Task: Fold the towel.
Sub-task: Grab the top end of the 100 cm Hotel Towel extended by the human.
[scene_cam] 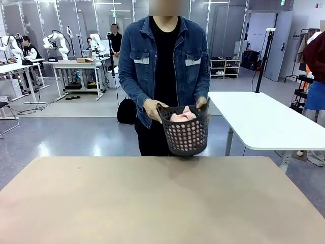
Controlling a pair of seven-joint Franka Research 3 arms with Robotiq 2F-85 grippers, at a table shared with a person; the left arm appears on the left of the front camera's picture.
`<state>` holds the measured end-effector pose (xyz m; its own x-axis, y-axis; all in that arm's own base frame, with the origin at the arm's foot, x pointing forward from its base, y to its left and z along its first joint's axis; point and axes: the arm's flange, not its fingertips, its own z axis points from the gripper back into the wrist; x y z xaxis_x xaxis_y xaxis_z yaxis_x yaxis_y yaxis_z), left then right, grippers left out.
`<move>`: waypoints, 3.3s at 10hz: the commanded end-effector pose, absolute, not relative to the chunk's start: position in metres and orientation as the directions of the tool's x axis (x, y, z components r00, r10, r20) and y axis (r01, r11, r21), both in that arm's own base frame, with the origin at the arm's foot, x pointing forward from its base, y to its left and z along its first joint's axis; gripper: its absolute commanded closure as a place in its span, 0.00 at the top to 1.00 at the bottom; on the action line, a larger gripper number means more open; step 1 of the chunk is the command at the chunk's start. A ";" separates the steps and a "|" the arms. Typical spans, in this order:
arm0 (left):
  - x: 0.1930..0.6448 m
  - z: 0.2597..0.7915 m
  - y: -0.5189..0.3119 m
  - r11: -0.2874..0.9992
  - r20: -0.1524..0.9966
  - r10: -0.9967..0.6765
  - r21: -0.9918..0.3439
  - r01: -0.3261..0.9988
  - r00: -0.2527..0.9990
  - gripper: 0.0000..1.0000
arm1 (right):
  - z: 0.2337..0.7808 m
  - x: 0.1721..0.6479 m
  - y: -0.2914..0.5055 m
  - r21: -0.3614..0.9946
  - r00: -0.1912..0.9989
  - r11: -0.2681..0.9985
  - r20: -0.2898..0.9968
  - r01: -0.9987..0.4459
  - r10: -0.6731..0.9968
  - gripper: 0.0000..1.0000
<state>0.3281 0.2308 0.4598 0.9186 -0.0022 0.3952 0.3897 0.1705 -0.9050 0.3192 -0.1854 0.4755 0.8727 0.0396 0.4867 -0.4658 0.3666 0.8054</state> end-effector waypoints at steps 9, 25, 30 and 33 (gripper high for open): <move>0.325 0.461 0.230 0.160 0.400 -0.013 -0.904 0.397 0.916 1.00 | 0.475 0.320 -0.185 0.799 0.861 0.354 0.508 -0.486 0.037 1.00; 0.325 0.461 0.230 0.160 0.400 -0.013 -0.904 0.397 0.916 1.00 | 0.475 0.320 -0.185 0.799 0.861 0.354 0.508 -0.486 0.037 1.00; 0.325 0.461 0.230 0.160 0.400 -0.013 -0.904 0.397 0.916 1.00 | 0.475 0.320 -0.185 0.799 0.861 0.354 0.508 -0.486 0.037 1.00; 0.325 0.461 0.230 0.160 0.400 -0.013 -0.904 0.397 0.916 1.00 | 0.475 0.320 -0.185 0.799 0.861 0.354 0.508 -0.486 0.037 1.00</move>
